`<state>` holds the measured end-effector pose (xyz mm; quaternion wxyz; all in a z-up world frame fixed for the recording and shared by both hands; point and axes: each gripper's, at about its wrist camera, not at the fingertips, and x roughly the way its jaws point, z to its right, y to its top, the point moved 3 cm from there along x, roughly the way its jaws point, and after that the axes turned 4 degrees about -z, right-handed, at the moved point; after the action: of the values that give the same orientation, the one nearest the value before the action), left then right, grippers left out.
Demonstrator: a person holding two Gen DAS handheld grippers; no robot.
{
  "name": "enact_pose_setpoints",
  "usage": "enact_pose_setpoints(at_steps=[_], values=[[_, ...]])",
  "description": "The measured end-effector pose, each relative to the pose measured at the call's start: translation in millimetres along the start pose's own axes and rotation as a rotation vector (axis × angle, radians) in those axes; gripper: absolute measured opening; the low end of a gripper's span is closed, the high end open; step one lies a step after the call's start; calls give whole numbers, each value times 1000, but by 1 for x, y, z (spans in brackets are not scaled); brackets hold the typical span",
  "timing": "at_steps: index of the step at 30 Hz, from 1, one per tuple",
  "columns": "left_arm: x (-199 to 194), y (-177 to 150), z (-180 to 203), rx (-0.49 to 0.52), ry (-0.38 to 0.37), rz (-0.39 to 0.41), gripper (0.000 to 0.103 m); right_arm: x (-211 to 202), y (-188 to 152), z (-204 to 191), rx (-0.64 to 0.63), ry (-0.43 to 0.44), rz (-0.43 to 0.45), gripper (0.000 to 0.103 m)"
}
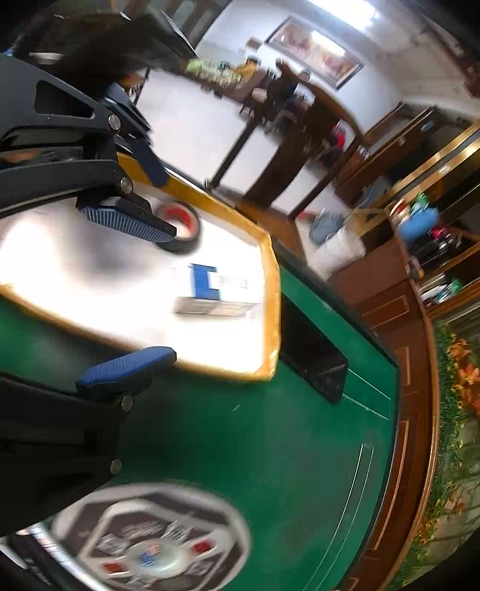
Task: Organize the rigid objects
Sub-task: 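Carry tape and box into the white tray and open both tools, then grasp the yellow round tin with the left tool while the right tool grasps the white charger plug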
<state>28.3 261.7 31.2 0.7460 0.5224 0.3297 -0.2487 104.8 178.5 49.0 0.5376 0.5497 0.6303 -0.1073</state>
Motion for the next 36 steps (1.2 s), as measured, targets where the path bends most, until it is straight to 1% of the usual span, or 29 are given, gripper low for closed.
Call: enact_pose_setpoints(at_steps=[2,4,5,6,7,8,9,10,12,13,15,17,20,22,23,24,27,28,30,32,35,36], values=[[-18,-10,20,38,-38,32,73,-32,-25,11,-5,4,34,58],[-38,-29,50,94,-108,56,77,-67,-54,23,-26,16,84,59],[-44,-36,62,115,-132,59,80,-83,-69,29,-29,16,110,59],[-50,-50,80,149,-162,63,82,-99,-85,37,-32,16,138,59],[-54,-57,95,172,-181,70,82,-112,-101,44,-37,20,165,62],[-57,-67,109,198,-203,73,84,-123,-116,50,-40,25,189,67],[-58,-77,123,224,-219,66,84,-135,-134,61,-41,31,217,69],[-59,-86,137,256,-226,62,84,-142,-148,68,-40,39,236,69],[-56,-100,160,317,-215,57,84,-151,-176,87,-32,45,253,69],[-50,-105,168,347,-203,32,84,-152,-186,94,-21,48,252,69],[-40,-110,175,370,-161,6,84,-154,-205,105,-8,75,249,69],[-30,-110,179,366,-154,-17,84,-156,-218,110,-22,107,251,69],[-20,-112,184,369,-151,-35,84,-153,-219,109,-36,119,259,69],[-10,-115,186,382,-131,-49,77,-153,-220,111,-28,166,258,69],[-4,-116,187,383,-113,-63,68,-150,-220,112,-24,175,248,68],[2,-117,187,379,-104,-78,63,-147,-221,113,-20,179,234,67],[14,-115,186,368,-104,-94,63,-143,-225,108,-46,190,209,66],[20,-114,188,371,-89,-106,60,-142,-227,105,-57,186,203,66],[29,-114,190,366,-86,-140,44,-140,-230,101,-78,164,193,66],[29,-114,190,365,-95,-145,43,-136,-233,96,-99,163,170,67],[23,-119,185,360,-66,-138,43,-125,-237,91,-124,141,120,67],[20,-120,182,355,-67,-138,43,-121,-239,89,-134,131,101,67]])
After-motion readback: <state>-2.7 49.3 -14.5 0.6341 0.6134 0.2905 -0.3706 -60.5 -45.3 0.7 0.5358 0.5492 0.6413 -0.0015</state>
